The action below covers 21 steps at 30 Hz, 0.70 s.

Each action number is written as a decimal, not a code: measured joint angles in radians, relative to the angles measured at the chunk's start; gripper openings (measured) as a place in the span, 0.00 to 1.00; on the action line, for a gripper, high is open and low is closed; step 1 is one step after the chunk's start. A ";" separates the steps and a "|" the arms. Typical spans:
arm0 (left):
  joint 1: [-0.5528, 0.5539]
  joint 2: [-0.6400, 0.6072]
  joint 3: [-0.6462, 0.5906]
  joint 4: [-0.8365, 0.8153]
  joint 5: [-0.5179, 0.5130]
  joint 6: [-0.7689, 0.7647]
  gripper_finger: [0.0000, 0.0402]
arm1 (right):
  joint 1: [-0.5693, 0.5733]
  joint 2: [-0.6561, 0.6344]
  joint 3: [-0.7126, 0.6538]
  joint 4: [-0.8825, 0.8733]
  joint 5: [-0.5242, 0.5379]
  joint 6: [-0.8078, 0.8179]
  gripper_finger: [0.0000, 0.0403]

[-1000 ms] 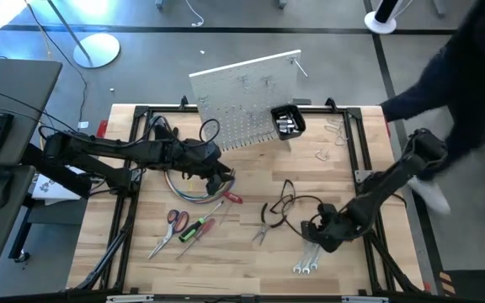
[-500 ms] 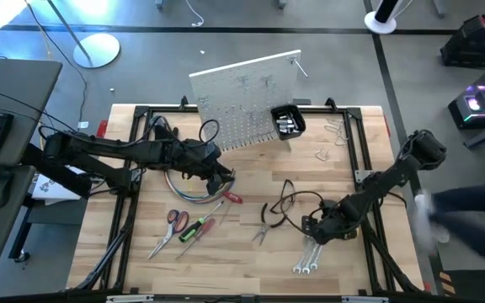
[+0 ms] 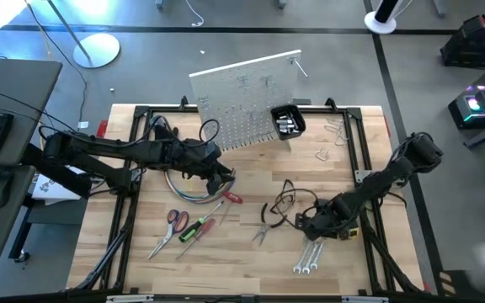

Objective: Hang tools onto peg board
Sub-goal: Put the socket into the black bin on the peg board

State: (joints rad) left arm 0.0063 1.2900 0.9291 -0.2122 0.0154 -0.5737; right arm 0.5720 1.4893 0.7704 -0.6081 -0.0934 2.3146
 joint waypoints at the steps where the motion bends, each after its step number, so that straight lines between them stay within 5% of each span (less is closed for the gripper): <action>1: 0.000 0.000 0.000 -0.001 0.000 0.000 0.41 | 0.000 0.019 0.000 0.024 -0.008 0.000 0.59; 21: 0.000 0.000 0.000 0.000 0.000 0.020 0.41 | -0.076 0.068 0.000 0.005 0.052 -0.164 0.59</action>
State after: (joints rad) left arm 0.0059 1.2903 0.9291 -0.2119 0.0151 -0.5541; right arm 0.4965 1.5570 0.7708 -0.6029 -0.0413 2.1503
